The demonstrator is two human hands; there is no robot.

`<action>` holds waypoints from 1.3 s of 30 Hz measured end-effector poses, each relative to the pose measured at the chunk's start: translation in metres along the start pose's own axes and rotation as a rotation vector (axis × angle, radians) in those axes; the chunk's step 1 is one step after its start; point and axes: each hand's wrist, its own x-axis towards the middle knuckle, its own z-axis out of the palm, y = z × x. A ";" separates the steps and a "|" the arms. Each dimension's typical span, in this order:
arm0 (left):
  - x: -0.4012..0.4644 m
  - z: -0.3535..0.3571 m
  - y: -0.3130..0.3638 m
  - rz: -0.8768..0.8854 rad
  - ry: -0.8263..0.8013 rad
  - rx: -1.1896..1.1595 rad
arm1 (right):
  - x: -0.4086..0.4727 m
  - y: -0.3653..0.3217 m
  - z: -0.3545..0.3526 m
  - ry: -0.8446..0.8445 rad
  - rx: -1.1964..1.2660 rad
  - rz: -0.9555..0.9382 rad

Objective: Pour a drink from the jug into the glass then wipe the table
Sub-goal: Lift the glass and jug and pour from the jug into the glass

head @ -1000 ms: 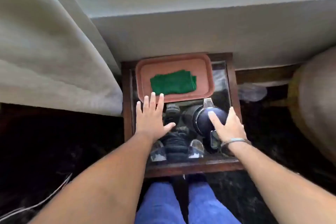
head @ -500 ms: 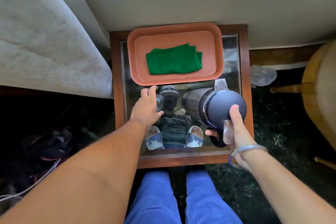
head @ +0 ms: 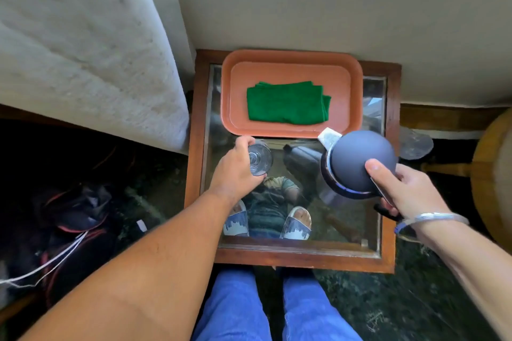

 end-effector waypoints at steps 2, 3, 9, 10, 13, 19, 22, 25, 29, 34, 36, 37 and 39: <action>0.000 -0.007 0.004 0.037 0.008 0.019 | -0.004 -0.003 -0.003 -0.016 -0.066 -0.067; 0.000 -0.010 0.007 0.058 0.011 0.028 | -0.007 -0.004 -0.006 -0.032 -0.075 -0.082; -0.022 -0.028 0.031 0.136 0.060 -0.020 | -0.049 -0.040 -0.029 -0.208 -0.150 -0.183; -0.028 -0.032 0.037 0.148 0.054 -0.034 | -0.061 -0.052 -0.032 -0.230 -0.169 -0.205; -0.041 -0.044 0.056 0.190 0.053 -0.082 | -0.086 -0.090 -0.038 -0.269 -0.234 -0.263; -0.063 -0.084 0.095 0.290 0.100 -0.162 | -0.121 -0.155 -0.052 -0.229 -0.560 -0.351; -0.071 -0.102 0.107 0.322 0.123 -0.150 | -0.132 -0.178 -0.057 -0.193 -0.729 -0.373; -0.079 -0.115 0.115 0.331 0.148 -0.156 | -0.143 -0.195 -0.061 -0.158 -0.845 -0.421; -0.090 -0.131 0.127 0.316 0.189 -0.174 | -0.156 -0.219 -0.062 -0.126 -1.027 -0.475; -0.098 -0.148 0.136 0.327 0.202 -0.149 | -0.168 -0.239 -0.060 -0.091 -1.158 -0.492; -0.100 -0.152 0.137 0.331 0.197 -0.127 | -0.170 -0.245 -0.058 -0.080 -1.207 -0.500; -0.101 -0.153 0.137 0.334 0.192 -0.113 | -0.172 -0.248 -0.058 -0.076 -1.229 -0.501; -0.102 -0.157 0.139 0.337 0.187 -0.105 | -0.175 -0.254 -0.056 -0.069 -1.257 -0.500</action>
